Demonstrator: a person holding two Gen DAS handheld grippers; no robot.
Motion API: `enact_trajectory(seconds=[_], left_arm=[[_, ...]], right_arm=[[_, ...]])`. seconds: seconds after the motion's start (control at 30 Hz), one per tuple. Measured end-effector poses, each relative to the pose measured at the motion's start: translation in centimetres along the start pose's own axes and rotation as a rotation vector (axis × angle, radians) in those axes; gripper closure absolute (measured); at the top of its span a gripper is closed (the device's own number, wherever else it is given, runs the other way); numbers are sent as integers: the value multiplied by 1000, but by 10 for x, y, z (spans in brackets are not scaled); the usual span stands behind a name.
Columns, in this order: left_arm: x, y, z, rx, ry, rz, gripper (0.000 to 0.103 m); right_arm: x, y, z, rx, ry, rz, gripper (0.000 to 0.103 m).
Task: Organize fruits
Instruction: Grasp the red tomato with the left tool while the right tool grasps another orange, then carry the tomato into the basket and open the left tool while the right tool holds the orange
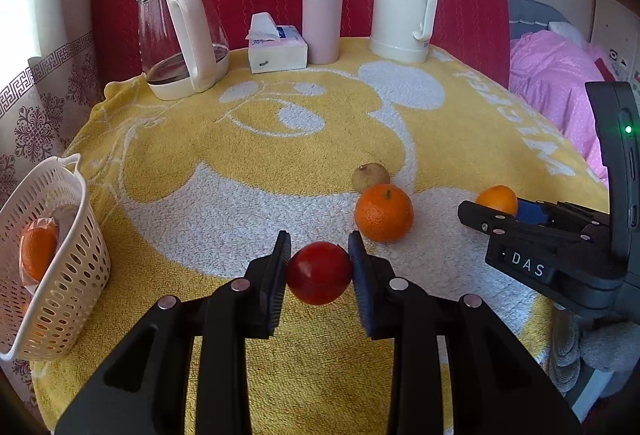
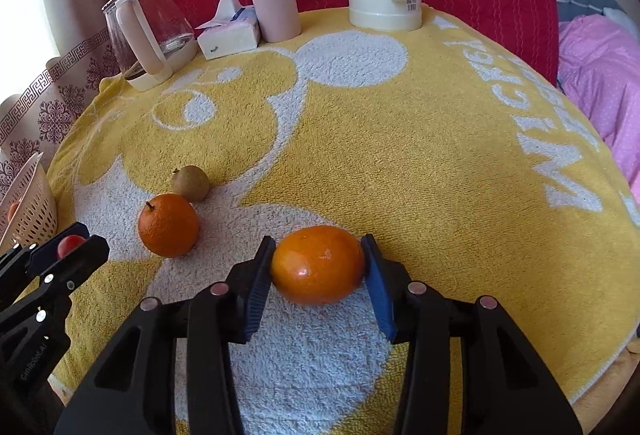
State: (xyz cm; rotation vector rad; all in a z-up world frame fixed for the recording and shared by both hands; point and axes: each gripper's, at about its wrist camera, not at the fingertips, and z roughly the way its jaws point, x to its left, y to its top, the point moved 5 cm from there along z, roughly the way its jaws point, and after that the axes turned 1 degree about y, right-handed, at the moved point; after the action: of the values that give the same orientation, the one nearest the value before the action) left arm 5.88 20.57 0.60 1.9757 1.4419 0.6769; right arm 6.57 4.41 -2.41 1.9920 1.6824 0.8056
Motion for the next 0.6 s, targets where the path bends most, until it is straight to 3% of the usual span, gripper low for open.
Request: enact_trajectory(seconds=[0.6], left_arm=[[48, 21, -35, -95, 68, -106, 73]], right_arm=[[-9, 0, -12, -48, 131, 92, 61]])
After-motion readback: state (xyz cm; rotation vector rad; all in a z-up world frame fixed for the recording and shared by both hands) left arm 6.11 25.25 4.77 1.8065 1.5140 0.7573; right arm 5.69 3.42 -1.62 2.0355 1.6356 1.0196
